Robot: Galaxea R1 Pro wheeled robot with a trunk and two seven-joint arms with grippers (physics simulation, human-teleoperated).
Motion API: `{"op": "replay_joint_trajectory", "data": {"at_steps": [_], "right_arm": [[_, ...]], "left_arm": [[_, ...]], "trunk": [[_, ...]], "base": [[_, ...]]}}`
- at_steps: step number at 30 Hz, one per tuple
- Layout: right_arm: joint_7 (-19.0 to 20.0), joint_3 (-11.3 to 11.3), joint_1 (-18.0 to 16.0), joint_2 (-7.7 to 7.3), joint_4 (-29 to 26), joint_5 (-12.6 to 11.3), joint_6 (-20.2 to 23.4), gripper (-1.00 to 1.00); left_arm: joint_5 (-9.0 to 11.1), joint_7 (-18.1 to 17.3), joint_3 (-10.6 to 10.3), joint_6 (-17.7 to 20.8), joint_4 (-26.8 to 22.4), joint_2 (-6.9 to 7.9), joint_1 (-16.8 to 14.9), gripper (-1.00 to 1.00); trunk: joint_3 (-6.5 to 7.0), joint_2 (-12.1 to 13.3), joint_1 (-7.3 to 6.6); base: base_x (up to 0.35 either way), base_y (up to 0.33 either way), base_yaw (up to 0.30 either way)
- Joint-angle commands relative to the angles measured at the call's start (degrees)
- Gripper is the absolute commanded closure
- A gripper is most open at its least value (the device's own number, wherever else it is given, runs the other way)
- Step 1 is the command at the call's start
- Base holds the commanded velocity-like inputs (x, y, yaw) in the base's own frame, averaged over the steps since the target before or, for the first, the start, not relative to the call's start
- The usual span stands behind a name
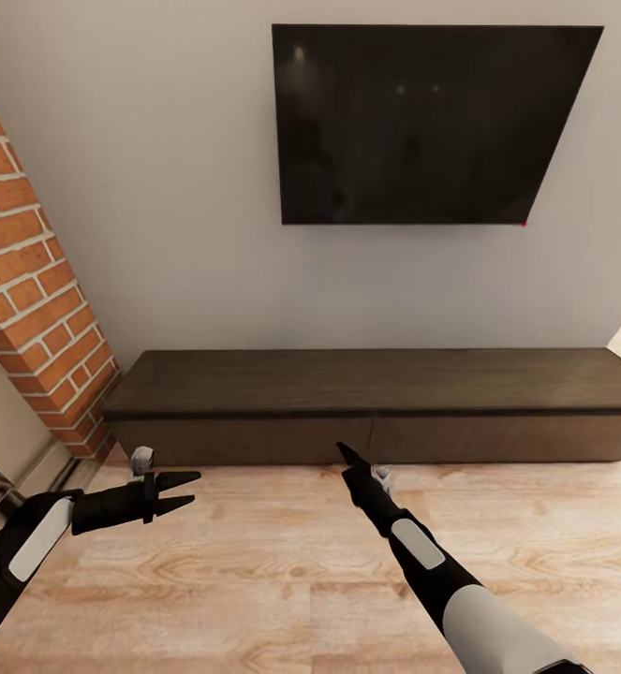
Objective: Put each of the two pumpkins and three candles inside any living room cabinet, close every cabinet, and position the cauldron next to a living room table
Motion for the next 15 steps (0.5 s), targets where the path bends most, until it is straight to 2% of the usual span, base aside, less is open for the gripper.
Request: {"op": "replay_joint_trajectory", "data": {"at_steps": [1, 4, 9, 15], "right_arm": [[0.01, 0.19, -0.05, 0.02, 0.02, -0.46, 0.83, -1.0], [-0.32, 0.08, -0.05, 0.09, -0.01, -0.15, 0.83, -1.0], [0.3, 0.3, -0.05, 0.16, 0.03, -0.05, -2.61, -1.0], [2.3, 0.1, -0.05, -0.08, 0.06, -0.08, -4.07, -1.0]], "left_arm": [[0.17, -0.14, -0.14, 0.23, 0.04, 0.06, -0.05, -1.0], [0.11, -0.55, -0.17, 0.23, 0.02, 0.03, -0.05, -1.0], [-0.01, -3.81, -1.19, 0.16, 0.01, 0.09, -0.08, -1.0], [0.11, -4.57, -2.09, 0.14, 0.03, 0.1, -0.06, -1.0]], "trunk": [[-0.23, -0.44, 0.22], [-0.77, -1.64, 0.88], [-1.67, -3.65, 1.98], [-2.74, -6.05, 3.29]], "base": [[0.0, 0.0, 0.0], [0.0, 0.0, 0.0], [0.0, 0.0, 0.0], [0.0, 0.0, 0.0]]}}
